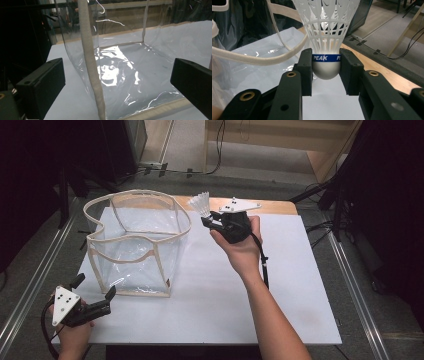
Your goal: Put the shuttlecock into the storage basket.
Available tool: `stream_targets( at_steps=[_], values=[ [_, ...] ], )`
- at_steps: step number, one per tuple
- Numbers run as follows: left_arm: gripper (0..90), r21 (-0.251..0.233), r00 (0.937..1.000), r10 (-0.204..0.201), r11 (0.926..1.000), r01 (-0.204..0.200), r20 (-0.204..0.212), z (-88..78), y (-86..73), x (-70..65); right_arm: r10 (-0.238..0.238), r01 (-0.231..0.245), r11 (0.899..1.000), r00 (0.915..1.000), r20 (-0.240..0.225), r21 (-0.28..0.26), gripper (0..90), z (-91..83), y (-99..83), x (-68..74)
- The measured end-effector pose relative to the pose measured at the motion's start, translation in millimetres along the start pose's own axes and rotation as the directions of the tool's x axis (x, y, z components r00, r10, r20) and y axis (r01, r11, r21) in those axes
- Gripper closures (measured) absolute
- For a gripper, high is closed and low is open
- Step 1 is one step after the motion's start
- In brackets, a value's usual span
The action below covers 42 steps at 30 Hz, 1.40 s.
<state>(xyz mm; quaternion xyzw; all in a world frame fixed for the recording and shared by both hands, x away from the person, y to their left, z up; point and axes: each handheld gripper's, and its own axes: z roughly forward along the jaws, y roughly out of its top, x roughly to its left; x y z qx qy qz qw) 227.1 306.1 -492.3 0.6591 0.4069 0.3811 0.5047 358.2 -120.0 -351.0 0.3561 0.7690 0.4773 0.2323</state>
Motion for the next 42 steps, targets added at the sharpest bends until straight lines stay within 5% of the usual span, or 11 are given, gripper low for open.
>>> stream_targets(
  at_steps=[42],
  values=[
    [0.3,-0.001,1.0000,-0.003,1.0000,0.003,0.001,0.0,0.0,0.3,-0.025,0.022,0.999,0.9973,-0.069,-0.034,62.9,5.2,14.4,20.3]
  ],
)
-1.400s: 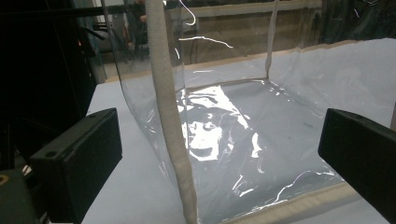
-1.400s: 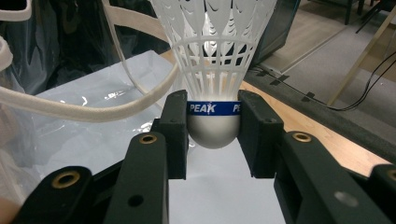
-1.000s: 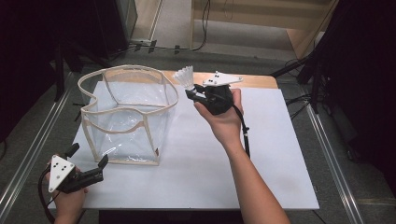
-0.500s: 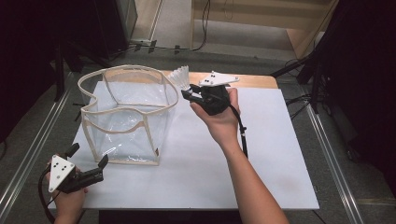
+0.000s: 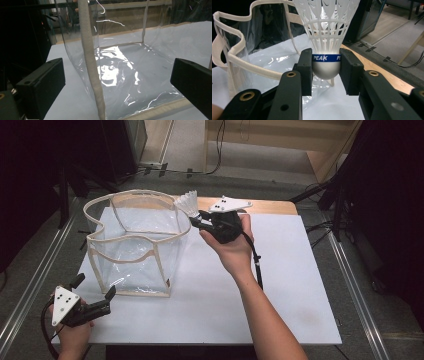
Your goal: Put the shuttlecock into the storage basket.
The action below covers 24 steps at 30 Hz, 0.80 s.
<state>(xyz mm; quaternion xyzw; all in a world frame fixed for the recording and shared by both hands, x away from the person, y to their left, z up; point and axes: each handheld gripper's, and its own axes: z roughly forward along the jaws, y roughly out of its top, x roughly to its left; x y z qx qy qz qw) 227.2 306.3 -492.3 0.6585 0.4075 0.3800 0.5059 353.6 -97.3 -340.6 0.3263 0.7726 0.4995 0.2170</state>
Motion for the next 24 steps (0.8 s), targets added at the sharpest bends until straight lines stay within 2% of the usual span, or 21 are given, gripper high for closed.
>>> stream_targets(
  at_steps=[24],
  values=[
    [0.3,0.000,1.0000,0.003,1.0000,-0.003,0.002,0.2,0.0,-0.1,0.013,-0.013,1.000,0.9983,-0.057,-0.002,62.9,7.9,3.0,12.0]
  ],
)
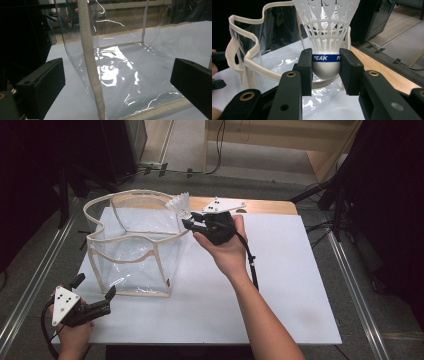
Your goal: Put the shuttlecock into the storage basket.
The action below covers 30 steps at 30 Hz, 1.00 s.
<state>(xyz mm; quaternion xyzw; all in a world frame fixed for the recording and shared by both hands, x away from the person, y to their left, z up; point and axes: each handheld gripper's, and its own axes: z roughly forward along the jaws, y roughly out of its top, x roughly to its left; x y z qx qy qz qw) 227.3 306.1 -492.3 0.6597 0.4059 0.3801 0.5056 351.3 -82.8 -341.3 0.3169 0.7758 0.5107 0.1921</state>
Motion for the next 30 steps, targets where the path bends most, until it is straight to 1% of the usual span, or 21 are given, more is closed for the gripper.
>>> stream_targets(
  at_steps=[12,15,19,20,23,25,28,30],
  values=[
    [0.3,0.002,1.0000,0.000,1.0000,0.000,0.001,-0.2,0.1,0.0,-0.006,0.006,1.000,0.9997,-0.024,-0.001,62.8,2.6,1.4,6.1],
    [0.3,0.002,1.0000,0.001,1.0000,-0.001,0.001,-0.2,0.1,0.0,-0.004,0.005,1.000,0.9996,-0.029,0.001,62.8,3.2,1.3,7.1],
    [0.3,0.000,1.0000,0.000,1.0000,0.000,0.001,0.0,0.1,0.1,0.003,-0.003,1.000,0.9987,-0.050,0.006,62.3,4.8,0.8,8.8],
    [0.3,0.000,1.0000,0.000,1.0000,0.000,0.001,0.0,0.1,0.1,0.006,-0.006,1.000,0.9988,-0.048,0.004,61.9,4.4,0.7,8.6],
    [0.3,0.000,1.0000,-0.002,1.0000,0.002,0.001,-0.1,0.0,0.0,0.026,-0.026,1.000,0.9977,-0.063,-0.006,50.0,3.0,0.7,6.0],
    [0.3,-0.001,1.0000,-0.002,1.0000,0.002,0.001,-0.2,0.0,0.0,0.034,-0.035,0.999,0.9969,-0.071,-0.003,43.1,1.8,0.5,4.7],
    [0.3,0.000,1.0000,-0.001,1.0000,0.001,0.000,-0.2,0.0,-0.1,0.044,-0.045,0.999,0.9963,-0.074,-0.012,33.2,-0.9,-0.4,2.8],
    [0.3,-0.001,1.0000,-0.002,1.0000,0.002,0.000,-0.1,0.0,-0.1,0.050,-0.052,0.998,0.9966,-0.065,-0.024,27.8,-4.0,-1.4,1.3]
  ],
)
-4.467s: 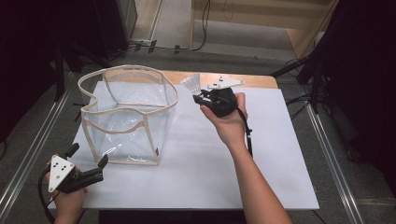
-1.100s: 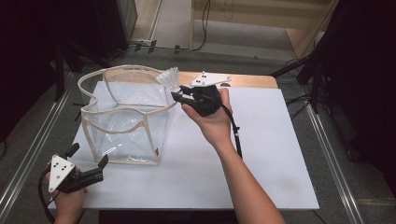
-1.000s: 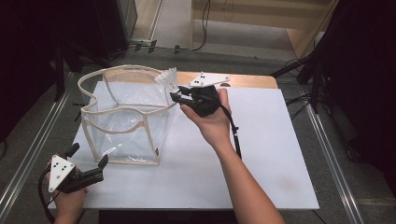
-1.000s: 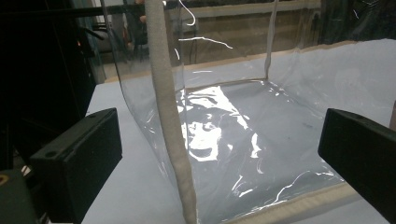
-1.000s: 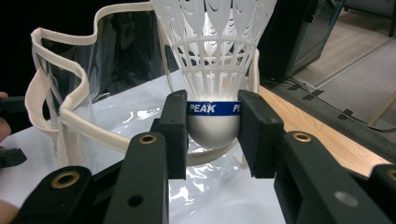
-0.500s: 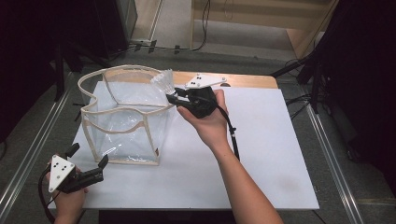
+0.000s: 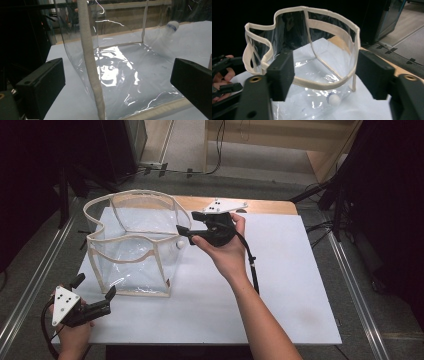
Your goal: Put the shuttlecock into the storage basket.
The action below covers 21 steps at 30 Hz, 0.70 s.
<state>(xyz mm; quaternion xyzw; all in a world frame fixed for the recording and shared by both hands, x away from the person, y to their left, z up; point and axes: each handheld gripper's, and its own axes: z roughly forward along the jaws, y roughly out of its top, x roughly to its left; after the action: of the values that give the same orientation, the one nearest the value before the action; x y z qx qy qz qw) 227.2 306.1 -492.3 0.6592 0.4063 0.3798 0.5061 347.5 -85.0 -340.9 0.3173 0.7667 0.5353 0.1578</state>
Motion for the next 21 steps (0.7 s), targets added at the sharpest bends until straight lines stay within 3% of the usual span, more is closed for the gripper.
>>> stream_targets(
  at_steps=[6,11,13,21],
  values=[
    [0.3,0.003,1.0000,0.004,1.0000,-0.004,0.001,0.1,0.0,-0.1,0.002,-0.002,1.000,1.0000,0.005,-0.014,10.6,-9.6,-5.2,-5.4],
    [0.3,0.003,1.0000,0.005,1.0000,-0.005,0.000,0.2,0.0,-0.2,0.005,-0.004,1.000,0.9997,0.024,-0.019,7.5,-15.6,-11.0,-8.3],
    [0.3,0.003,1.0000,0.005,1.0000,-0.005,0.000,0.2,0.0,-0.2,0.002,-0.001,1.000,0.9996,0.029,-0.018,0.0,-19.2,-15.1,-10.5],
    [0.3,0.003,1.0000,0.005,1.0000,-0.005,0.001,0.2,0.0,-0.2,-0.021,0.021,1.000,0.9984,0.053,-0.013,0.0,-26.4,-25.1,-13.6]
  ],
)
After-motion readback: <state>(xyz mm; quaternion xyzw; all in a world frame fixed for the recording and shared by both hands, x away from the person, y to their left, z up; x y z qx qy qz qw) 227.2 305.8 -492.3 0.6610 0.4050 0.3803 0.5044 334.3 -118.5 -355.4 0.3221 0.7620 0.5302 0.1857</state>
